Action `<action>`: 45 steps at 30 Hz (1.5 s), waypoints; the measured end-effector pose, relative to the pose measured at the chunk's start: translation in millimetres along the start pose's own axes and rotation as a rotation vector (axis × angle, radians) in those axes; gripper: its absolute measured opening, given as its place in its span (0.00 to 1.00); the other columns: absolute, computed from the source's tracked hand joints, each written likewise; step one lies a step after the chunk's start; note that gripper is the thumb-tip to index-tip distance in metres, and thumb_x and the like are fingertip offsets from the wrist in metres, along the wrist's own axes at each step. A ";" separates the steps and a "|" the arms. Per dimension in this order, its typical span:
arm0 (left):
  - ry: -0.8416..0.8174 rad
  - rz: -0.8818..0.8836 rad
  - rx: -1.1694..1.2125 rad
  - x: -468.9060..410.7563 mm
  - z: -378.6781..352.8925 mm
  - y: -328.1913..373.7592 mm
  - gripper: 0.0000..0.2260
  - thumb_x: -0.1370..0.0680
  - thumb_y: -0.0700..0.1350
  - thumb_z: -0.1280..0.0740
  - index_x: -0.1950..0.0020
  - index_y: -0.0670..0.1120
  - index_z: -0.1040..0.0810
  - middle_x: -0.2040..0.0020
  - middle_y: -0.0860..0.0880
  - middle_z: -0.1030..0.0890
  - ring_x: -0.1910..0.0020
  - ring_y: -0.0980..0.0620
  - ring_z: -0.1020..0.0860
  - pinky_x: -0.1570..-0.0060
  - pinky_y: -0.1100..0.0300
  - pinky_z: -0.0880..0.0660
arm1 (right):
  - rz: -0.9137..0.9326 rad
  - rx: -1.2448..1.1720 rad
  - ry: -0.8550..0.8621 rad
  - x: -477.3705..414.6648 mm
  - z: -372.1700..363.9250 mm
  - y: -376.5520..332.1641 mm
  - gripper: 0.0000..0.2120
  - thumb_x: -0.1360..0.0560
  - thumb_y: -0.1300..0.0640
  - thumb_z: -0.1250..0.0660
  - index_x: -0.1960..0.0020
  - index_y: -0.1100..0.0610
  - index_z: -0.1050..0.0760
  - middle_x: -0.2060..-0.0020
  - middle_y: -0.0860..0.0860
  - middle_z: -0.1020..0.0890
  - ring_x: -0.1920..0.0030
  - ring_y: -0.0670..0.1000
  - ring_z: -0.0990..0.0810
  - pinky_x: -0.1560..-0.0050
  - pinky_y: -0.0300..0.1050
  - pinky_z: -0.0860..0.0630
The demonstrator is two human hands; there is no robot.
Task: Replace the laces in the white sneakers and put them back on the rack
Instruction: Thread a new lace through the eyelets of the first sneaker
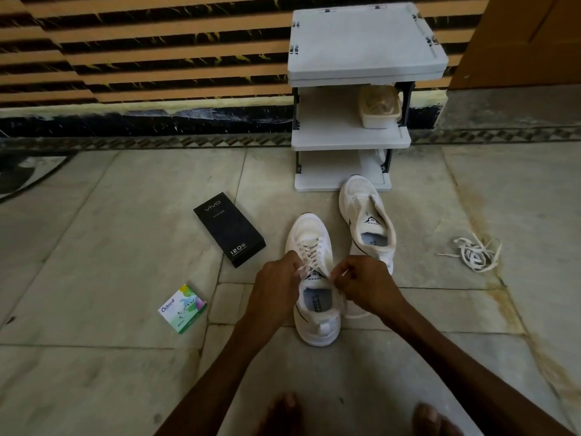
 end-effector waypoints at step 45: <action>0.268 -0.248 1.027 -9.3 169.2 110.2 0.08 0.23 0.44 0.32 0.46 0.43 0.17 0.50 0.50 0.15 0.50 0.60 0.20 0.55 0.73 0.28 | 0.761 -0.433 0.371 40.6 123.5 -156.2 0.08 0.23 0.53 0.34 0.54 0.51 0.16 0.68 0.45 0.18 0.67 0.43 0.21 0.64 0.31 0.28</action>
Point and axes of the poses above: each hand's wrist, its own x-axis away from the middle knuckle, its own z-axis out of the back of the hand, y = z × x, the point moved 2 cm from there along -x, towards the middle knuckle
